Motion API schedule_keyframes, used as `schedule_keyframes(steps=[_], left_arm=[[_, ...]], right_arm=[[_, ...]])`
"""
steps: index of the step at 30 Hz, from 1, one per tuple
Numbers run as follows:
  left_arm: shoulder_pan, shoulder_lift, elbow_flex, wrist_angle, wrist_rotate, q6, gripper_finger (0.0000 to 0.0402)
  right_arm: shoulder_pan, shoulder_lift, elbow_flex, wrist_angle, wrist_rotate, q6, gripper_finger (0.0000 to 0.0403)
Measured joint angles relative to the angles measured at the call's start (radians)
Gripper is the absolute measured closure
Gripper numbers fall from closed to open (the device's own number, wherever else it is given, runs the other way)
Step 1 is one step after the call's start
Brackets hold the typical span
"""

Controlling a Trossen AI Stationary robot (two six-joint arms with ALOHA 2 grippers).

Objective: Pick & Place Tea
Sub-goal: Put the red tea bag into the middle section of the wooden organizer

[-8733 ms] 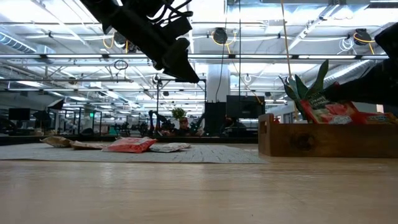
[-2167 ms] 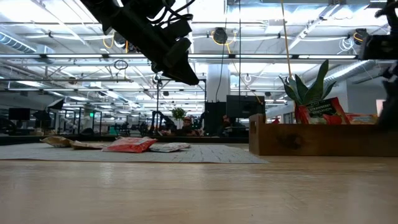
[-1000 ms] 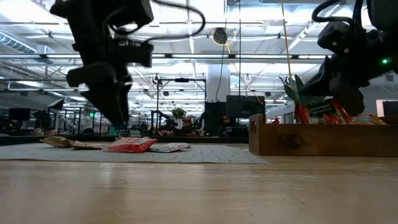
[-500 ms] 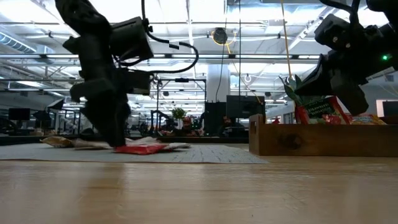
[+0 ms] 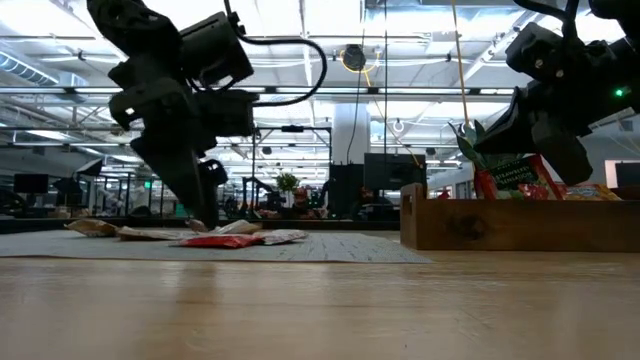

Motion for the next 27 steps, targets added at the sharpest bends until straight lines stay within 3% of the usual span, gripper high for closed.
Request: schedule_keyframes(steps=[2, 6, 8, 18, 27], left_arm=[[-0.019, 0.000, 0.000, 0.013, -0.040, 0.021, 0.0131], [-0.083, 0.000, 0.000, 0.004, -0.296, 0.142, 0.0131], [-0.110, 0.000, 0.000, 0.005, -0.347, 0.180, 0.0131], [-0.143, 0.004, 0.000, 0.007, -0.339, 0.127, 0.0131], [-0.128, 0.151, 0.003, 0.096, -0.306, 0.120, 0.0131]], right_arm=[[0.000, 0.000, 0.000, 0.000, 0.000, 0.000, 0.0403], [0.000, 0.000, 0.000, 0.000, 0.000, 0.000, 0.0403], [0.000, 0.000, 0.000, 0.000, 0.000, 0.000, 0.0403], [0.000, 0.000, 0.000, 0.000, 0.000, 0.000, 0.0403], [0.000, 0.000, 0.000, 0.007, 0.000, -0.002, 0.0403]])
